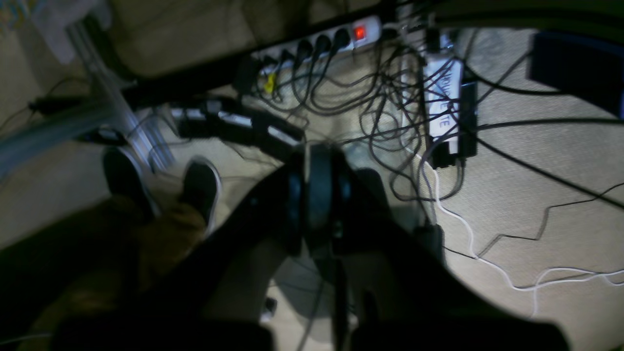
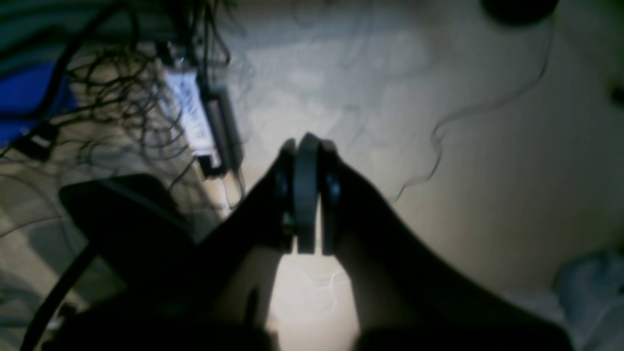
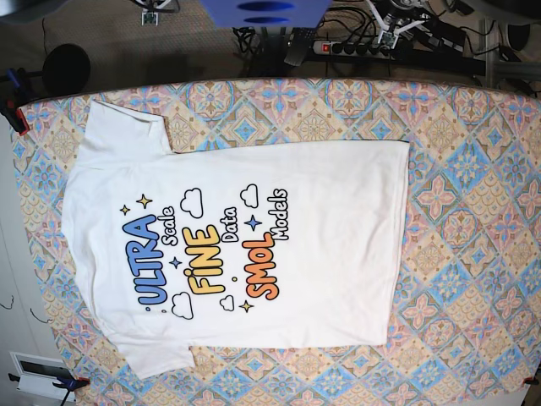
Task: Fold the T-shirt properly
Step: 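Lower both grippers from rest toward the shirt's shoulders, then grasp the shoulder seams near the collar with both grippers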
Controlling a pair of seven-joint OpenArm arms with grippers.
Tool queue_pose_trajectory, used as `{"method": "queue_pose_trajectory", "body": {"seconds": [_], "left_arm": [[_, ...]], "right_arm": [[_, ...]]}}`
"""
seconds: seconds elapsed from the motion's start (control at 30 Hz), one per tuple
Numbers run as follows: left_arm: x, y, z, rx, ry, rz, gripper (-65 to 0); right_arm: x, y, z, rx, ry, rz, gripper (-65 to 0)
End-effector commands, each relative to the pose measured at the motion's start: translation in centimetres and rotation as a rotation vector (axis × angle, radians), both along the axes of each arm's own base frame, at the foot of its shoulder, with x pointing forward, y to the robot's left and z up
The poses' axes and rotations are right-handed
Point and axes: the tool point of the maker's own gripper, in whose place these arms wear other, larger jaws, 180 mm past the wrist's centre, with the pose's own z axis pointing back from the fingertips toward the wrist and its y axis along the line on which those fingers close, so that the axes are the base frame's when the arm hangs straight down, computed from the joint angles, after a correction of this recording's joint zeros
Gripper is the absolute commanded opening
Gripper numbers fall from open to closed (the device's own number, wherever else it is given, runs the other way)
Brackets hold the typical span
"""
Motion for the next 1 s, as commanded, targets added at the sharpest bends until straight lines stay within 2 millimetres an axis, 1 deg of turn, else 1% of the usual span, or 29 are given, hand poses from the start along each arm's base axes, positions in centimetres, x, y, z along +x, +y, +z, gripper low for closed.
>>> {"method": "queue_pose_trajectory", "body": {"seconds": [0.0, 0.07, 0.1, 0.17, 0.27, 0.33, 0.4, 0.6, 0.67, 0.73, 0.8, 0.87, 0.97], "left_arm": [[-0.6, -0.2, 0.7, -0.008, -0.007, -0.007, -63.9], [-0.1, 0.0, 1.9, -0.011, -0.036, -0.032, -63.9], [0.4, -0.3, 2.6, -0.021, -0.057, -0.036, -63.9], [1.2, -0.7, 3.8, -0.045, -0.095, -0.031, -63.9], [1.5, -0.9, 5.5, -0.078, -0.122, -0.018, -63.9], [1.8, -1.2, 6.4, -0.106, -0.139, 0.003, -63.9], [2.1, -1.3, 7.3, -0.126, -0.154, 0.01, -63.9], [3.8, -3.4, 10.2, -0.186, -0.228, -0.009, -63.9], [4.4, -4.2, 11.3, -0.208, -0.254, -0.016, -63.9], [5.0, -4.8, 12.2, -0.223, -0.28, -0.02, -63.9], [6.2, -4.3, 13.1, -0.212, -0.308, -0.014, -63.9], [6.9, -3.8, 13.8, -0.195, -0.307, -0.003, -63.9], [8.2, -3.3, 14.9, -0.176, -0.319, 0.007, -63.9]], "right_arm": [[-0.1, -2.4, 0.9, -0.055, -0.02, 0.006, -65.0], [0.3, -3.1, 1.9, -0.073, -0.051, 0.011, -65.0], [1.0, -3.4, 2.5, -0.082, -0.073, 0.016, -65.0], [1.7, -3.7, 3.5, -0.094, -0.108, 0.03, -65.0], [1.6, -5.1, 5.2, -0.13, -0.138, 0.026, -65.0], [2.2, -5.6, 6.3, -0.148, -0.168, 0.034, -65.0], [3.1, -5.8, 7.5, -0.157, -0.204, 0.053, -65.0], [7.6, -5.7, 11.8, -0.184, -0.355, 0.112, -65.0], [8.5, -5.6, 13.2, -0.19, -0.38, 0.128, -65.0], [10.1, -5.2, 14.7, -0.192, -0.426, 0.147, -65.0], [11.6, -4.7, 16.3, -0.194, -0.476, 0.167, -65.0], [13.5, -4.4, 18.0, -0.2, -0.537, 0.183, -65.0], [15.5, -4.0, 19.8, -0.205, -0.583, 0.195, -65.0]]}}
